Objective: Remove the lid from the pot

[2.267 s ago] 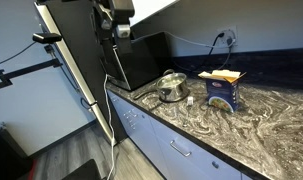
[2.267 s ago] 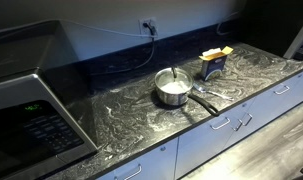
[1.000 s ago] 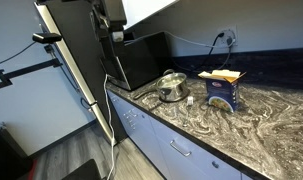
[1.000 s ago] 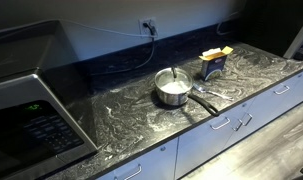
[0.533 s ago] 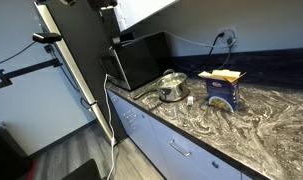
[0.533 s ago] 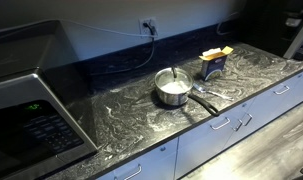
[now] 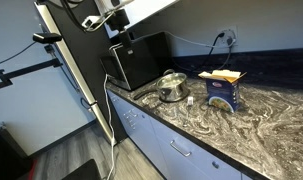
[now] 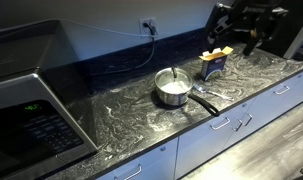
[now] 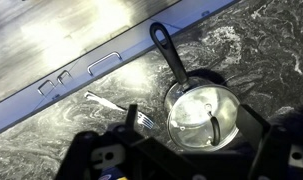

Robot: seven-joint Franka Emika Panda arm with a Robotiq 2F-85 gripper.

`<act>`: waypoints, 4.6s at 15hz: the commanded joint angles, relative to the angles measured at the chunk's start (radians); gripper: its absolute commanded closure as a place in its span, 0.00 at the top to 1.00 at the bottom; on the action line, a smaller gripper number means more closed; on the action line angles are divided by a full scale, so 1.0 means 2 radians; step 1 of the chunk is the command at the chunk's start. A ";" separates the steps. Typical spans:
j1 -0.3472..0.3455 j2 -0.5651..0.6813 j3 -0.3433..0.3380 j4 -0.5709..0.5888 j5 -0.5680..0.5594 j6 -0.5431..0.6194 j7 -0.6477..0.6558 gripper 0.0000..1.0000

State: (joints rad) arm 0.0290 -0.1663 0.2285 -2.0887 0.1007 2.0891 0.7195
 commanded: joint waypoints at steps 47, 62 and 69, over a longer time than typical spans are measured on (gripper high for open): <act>0.126 0.323 -0.093 0.228 -0.208 0.126 0.146 0.49; 0.126 0.305 -0.099 0.225 -0.200 0.123 0.133 0.04; 0.122 0.279 -0.096 0.219 -0.197 0.120 0.125 0.04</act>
State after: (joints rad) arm 0.2689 0.4393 0.0439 -1.6441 -0.3248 2.3528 1.0134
